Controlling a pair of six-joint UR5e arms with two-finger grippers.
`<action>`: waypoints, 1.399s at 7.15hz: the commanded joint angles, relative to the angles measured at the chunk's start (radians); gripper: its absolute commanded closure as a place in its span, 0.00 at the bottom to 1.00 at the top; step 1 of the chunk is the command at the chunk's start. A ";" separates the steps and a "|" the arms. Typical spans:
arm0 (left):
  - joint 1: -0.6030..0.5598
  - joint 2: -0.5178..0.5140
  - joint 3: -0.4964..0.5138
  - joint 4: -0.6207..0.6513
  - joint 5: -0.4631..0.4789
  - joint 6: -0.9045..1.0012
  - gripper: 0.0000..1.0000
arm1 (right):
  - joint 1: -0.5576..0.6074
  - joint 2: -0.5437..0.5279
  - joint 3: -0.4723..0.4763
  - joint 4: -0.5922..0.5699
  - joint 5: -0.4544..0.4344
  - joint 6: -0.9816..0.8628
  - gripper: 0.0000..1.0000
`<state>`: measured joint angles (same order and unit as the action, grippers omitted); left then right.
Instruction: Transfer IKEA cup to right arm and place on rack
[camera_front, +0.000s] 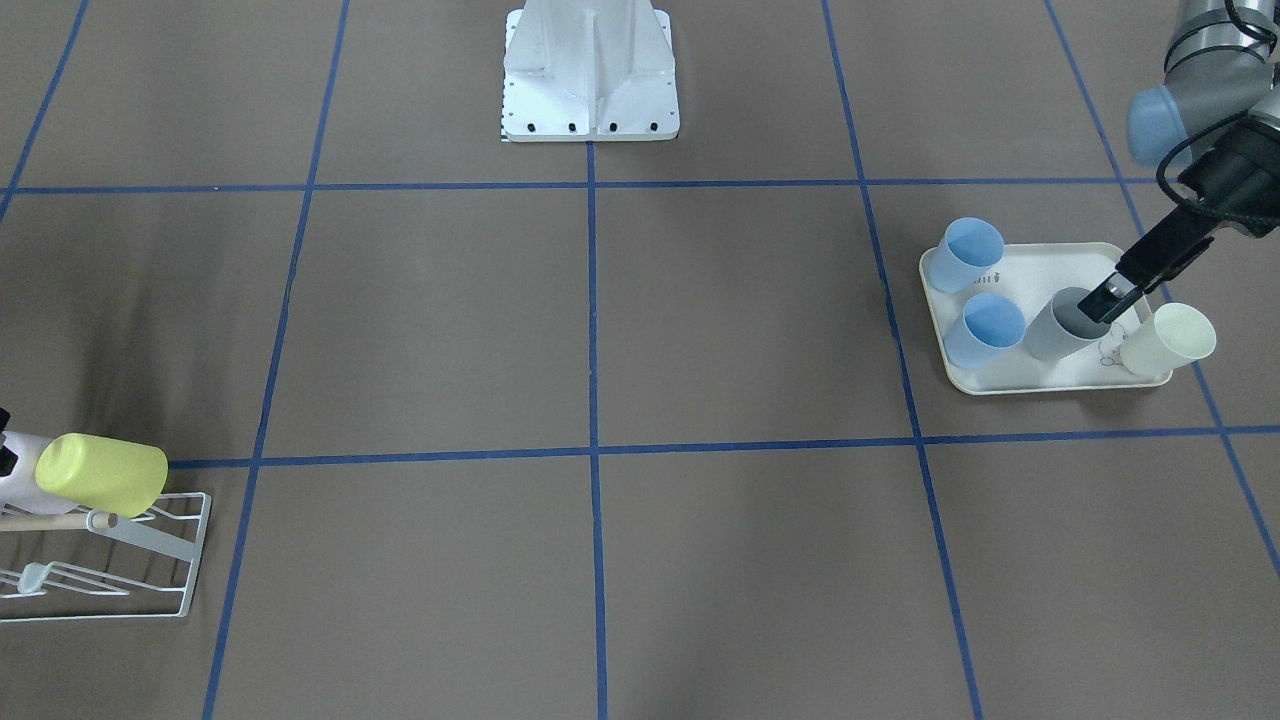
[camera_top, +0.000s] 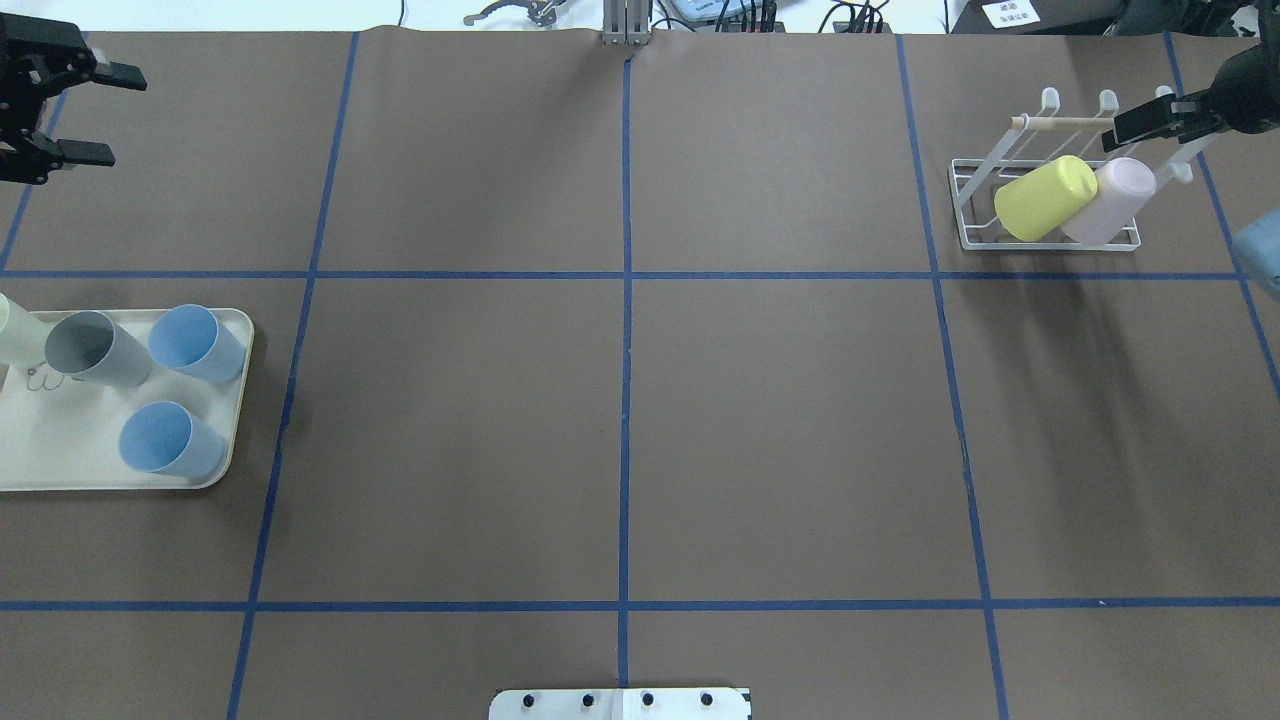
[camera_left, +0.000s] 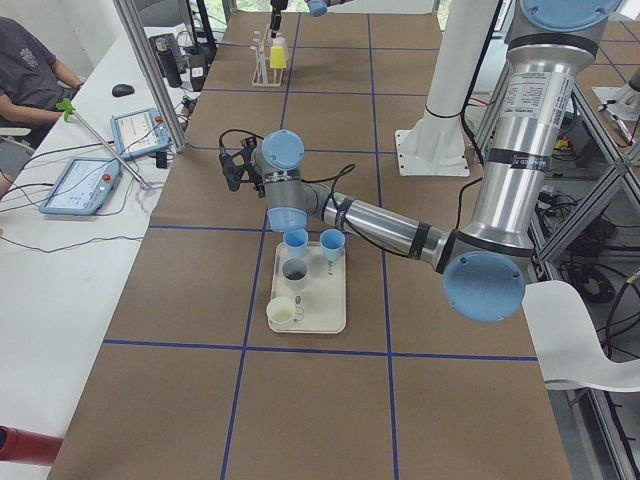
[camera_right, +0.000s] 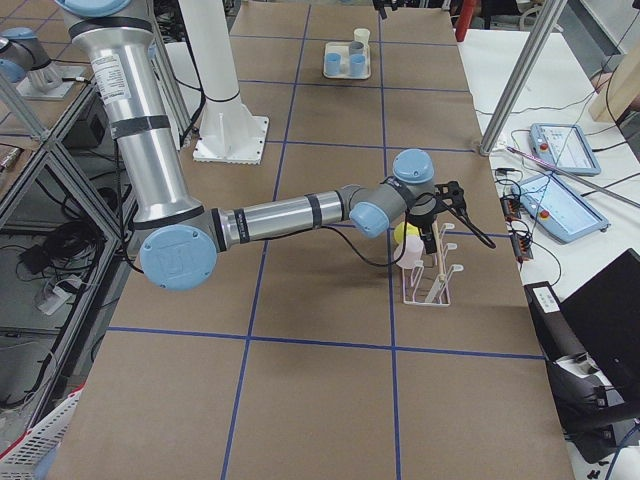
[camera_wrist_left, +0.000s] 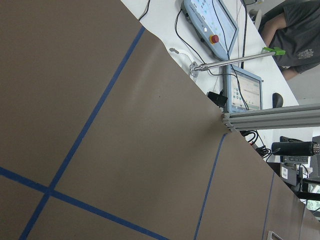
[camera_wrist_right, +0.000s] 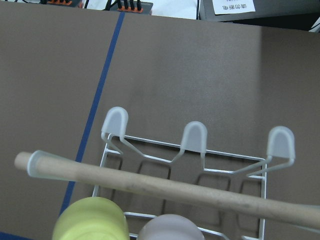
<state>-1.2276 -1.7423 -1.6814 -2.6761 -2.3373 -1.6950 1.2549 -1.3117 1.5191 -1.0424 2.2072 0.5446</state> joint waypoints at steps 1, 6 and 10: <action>-0.036 0.065 -0.003 0.042 -0.017 0.204 0.00 | 0.000 0.008 0.024 -0.010 0.012 0.032 0.01; 0.006 0.292 -0.084 0.233 -0.017 0.614 0.00 | -0.003 -0.012 0.052 -0.008 0.078 0.080 0.01; 0.268 0.381 -0.176 0.371 0.053 0.617 0.00 | -0.025 -0.021 0.049 0.001 0.089 0.081 0.01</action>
<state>-1.0428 -1.4004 -1.8504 -2.3231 -2.3298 -1.0825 1.2360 -1.3270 1.5680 -1.0443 2.2945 0.6253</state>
